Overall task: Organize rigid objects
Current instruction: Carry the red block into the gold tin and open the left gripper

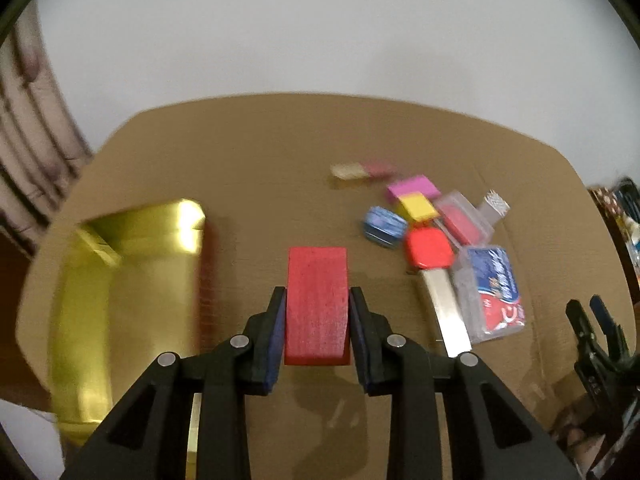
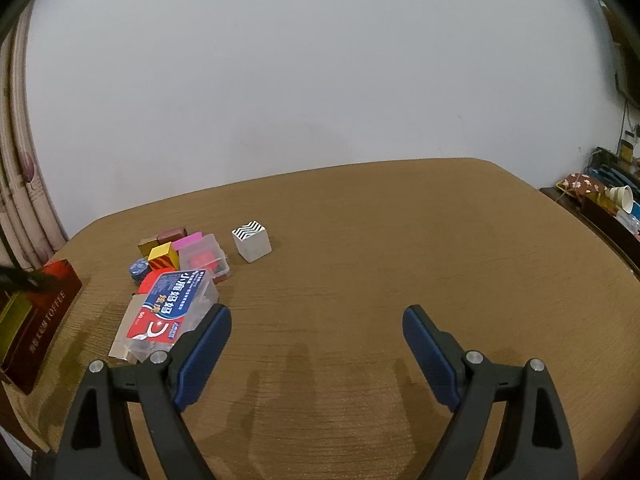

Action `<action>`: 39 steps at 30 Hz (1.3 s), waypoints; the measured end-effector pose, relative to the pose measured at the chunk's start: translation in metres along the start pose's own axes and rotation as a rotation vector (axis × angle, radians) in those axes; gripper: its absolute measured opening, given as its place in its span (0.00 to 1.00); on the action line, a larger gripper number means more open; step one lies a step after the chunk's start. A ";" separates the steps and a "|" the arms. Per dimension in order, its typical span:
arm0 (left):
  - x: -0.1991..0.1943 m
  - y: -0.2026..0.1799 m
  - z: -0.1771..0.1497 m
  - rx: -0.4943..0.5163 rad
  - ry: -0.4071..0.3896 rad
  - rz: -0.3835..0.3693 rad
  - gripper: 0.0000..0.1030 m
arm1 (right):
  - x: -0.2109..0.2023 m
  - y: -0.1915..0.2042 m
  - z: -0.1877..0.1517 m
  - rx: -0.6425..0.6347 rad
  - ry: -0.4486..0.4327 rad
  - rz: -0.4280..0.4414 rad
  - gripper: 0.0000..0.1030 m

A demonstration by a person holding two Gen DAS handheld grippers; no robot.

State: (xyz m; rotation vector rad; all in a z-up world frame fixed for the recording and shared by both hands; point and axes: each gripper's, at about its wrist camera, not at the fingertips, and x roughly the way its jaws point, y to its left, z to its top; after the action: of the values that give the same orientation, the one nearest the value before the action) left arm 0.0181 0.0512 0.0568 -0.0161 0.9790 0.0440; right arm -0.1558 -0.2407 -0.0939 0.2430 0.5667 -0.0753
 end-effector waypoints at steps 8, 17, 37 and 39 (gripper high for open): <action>0.017 0.137 0.016 -0.058 0.070 0.178 0.26 | 0.005 0.008 0.000 -0.032 0.007 -0.019 0.88; 0.085 0.185 0.022 -0.056 0.151 0.266 0.26 | 0.011 0.014 0.001 -0.063 0.033 -0.028 0.88; 0.011 0.163 -0.001 -0.105 -0.040 0.222 0.62 | 0.008 0.024 0.012 -0.088 0.122 0.043 0.88; -0.015 0.148 -0.014 -0.115 -0.094 0.222 0.76 | 0.007 0.034 0.023 -0.082 0.161 0.100 0.88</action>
State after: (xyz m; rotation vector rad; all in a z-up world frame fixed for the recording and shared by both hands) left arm -0.0082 0.1981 0.0629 -0.0103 0.8797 0.3028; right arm -0.1337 -0.2135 -0.0721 0.1984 0.7153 0.0646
